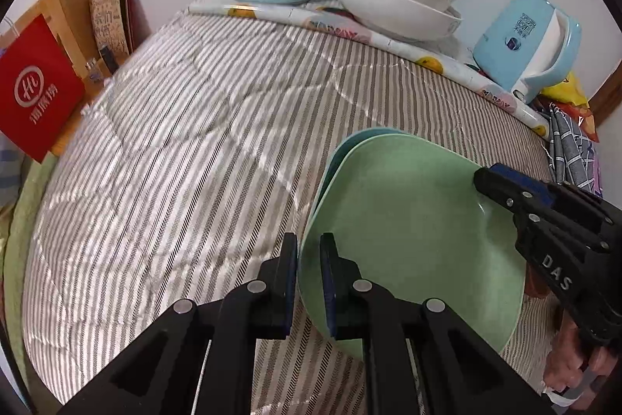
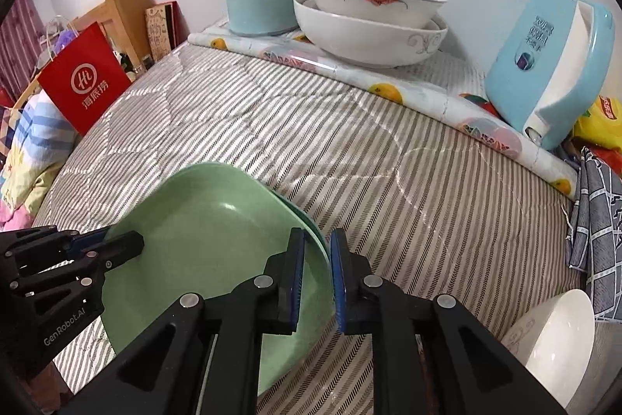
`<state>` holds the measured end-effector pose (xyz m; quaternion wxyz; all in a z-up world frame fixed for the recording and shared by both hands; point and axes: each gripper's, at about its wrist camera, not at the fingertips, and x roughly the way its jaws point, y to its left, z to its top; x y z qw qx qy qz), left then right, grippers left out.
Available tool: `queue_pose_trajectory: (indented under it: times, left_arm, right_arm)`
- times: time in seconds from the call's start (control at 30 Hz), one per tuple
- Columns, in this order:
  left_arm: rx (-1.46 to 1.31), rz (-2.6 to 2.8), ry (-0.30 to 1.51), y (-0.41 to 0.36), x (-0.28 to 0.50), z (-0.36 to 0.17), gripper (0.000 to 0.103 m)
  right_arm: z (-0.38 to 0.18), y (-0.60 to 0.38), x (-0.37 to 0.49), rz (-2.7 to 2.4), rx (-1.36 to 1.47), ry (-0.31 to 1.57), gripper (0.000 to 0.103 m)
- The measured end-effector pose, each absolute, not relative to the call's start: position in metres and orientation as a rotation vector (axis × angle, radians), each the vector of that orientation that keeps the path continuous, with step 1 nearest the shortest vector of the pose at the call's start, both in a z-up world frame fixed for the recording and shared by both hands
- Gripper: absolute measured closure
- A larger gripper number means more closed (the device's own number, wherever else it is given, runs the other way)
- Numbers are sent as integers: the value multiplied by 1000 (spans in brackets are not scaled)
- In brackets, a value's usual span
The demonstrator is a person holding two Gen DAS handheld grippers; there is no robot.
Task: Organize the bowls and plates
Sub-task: 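Open the left gripper to release the light-green plate on the stack, then withdraw the left gripper from the plate stack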
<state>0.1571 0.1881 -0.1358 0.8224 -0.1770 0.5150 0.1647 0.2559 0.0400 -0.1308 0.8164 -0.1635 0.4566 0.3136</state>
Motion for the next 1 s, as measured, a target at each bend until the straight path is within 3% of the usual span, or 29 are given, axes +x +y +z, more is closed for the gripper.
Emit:
queue_pose_trajectory:
  times: [0.27,0.47,0.6,0.83,1.0]
  left_arm:
    - [-353,365,1090,183,152,-130,91]
    - [-343,368,1054,178,143,-114,91]
    - [-343,359,1019,171,136,-102,90]
    - [-316,295,981,139,133,-83,90]
    - [-276,251,951,108,134,-72,73]
  right_arm:
    - [-122,24,245,653,-314,960,74]
    - [-109,1,230,607,-266,950,73]
    - [-96,-25,219,544,-230,935,57]
    - [-70,-82,199,437,-143,898,51]
    - [-60,-120,190,368,-106,877,49]
